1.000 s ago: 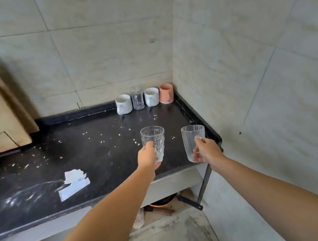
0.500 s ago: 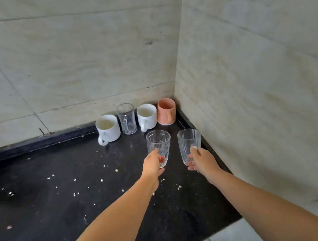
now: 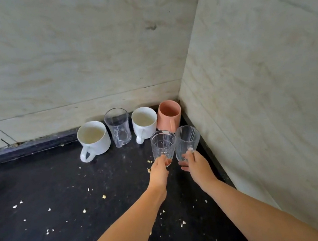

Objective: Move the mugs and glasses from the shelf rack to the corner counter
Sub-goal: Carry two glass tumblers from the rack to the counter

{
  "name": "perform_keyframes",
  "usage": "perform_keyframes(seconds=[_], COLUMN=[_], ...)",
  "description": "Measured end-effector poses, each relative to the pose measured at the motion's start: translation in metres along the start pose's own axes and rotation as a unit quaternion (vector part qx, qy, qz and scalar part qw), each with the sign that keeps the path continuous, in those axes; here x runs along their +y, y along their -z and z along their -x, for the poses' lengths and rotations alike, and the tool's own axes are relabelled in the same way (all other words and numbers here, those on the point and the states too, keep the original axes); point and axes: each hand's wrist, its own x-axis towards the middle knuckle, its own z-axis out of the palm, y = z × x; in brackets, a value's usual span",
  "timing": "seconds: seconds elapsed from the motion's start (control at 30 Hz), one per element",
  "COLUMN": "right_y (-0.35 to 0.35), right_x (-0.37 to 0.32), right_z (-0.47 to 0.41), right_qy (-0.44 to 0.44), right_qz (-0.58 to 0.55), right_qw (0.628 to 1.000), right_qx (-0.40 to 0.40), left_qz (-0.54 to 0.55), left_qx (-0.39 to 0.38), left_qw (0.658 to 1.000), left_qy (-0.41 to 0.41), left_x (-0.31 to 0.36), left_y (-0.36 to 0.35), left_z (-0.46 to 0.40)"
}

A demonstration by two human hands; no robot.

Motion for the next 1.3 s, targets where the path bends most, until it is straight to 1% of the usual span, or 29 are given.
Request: perform_keyframes(seconds=[0.17, 0.53, 0.63, 0.73, 0.83, 0.9, 0.97, 1.03, 1.07, 1.13, 1.2, 1.27, 1.3], right_y=[-0.007, -0.011, -0.014, -0.012, -0.003, 0.005, 0.012, 0.016, 0.016, 0.009, -0.006, -0.031, -0.041], right_x=[0.001, 0.01, 0.011, 0.006, -0.006, -0.014, -0.023, -0.039, -0.049, -0.069, -0.088, -0.106, -0.11], right_z=[-0.012, -0.027, -0.026, -0.025, -0.021, -0.018, -0.015, -0.004, 0.001, 0.016, 0.036, 0.058, 0.064], right_qy=[0.015, 0.005, 0.001, -0.016, -0.041, -0.045, -0.042, -0.001, 0.033, 0.14, 0.256, 0.335, 0.347], right_qz=[-0.007, -0.003, 0.031, 0.064, 0.112, 0.155, 0.177, 0.218, 0.259, 0.362, 0.447, 0.505, 0.526], right_qw=[1.0, 1.0, 1.0, 0.998, 0.993, 0.987, 0.983, 0.973, 0.962, 0.919, 0.857, 0.795, 0.775], right_qx=[0.001, -0.012, -0.002, -0.007, -0.01, 0.002, 0.035, 0.068, 0.079, 0.074, 0.03, -0.025, -0.046], left_qz=[-0.012, -0.032, -0.041, -0.078, -0.154, -0.219, -0.26, -0.288, -0.308, -0.37, -0.438, -0.504, -0.533], left_qx=[-0.008, 0.0, 0.01, 0.022, 0.054, 0.082, 0.095, 0.103, 0.112, 0.144, 0.187, 0.241, 0.254], left_qw=[1.0, 0.999, 0.999, 0.997, 0.986, 0.971, 0.959, 0.947, 0.936, 0.897, 0.844, 0.783, 0.758], left_qy=[-0.008, -0.009, -0.006, -0.011, -0.037, -0.052, -0.059, -0.099, -0.129, -0.195, -0.248, -0.275, -0.277], left_x=[-0.005, -0.003, -0.001, 0.002, 0.006, 0.012, 0.019, 0.03, 0.036, 0.048, 0.055, 0.059, 0.061], left_y=[-0.001, 0.0, -0.001, 0.001, 0.007, 0.016, 0.025, 0.038, 0.044, 0.06, 0.081, 0.11, 0.12], left_z=[-0.019, -0.037, -0.037, -0.035, -0.028, -0.021, -0.011, 0.004, 0.011, 0.027, 0.047, 0.074, 0.082])
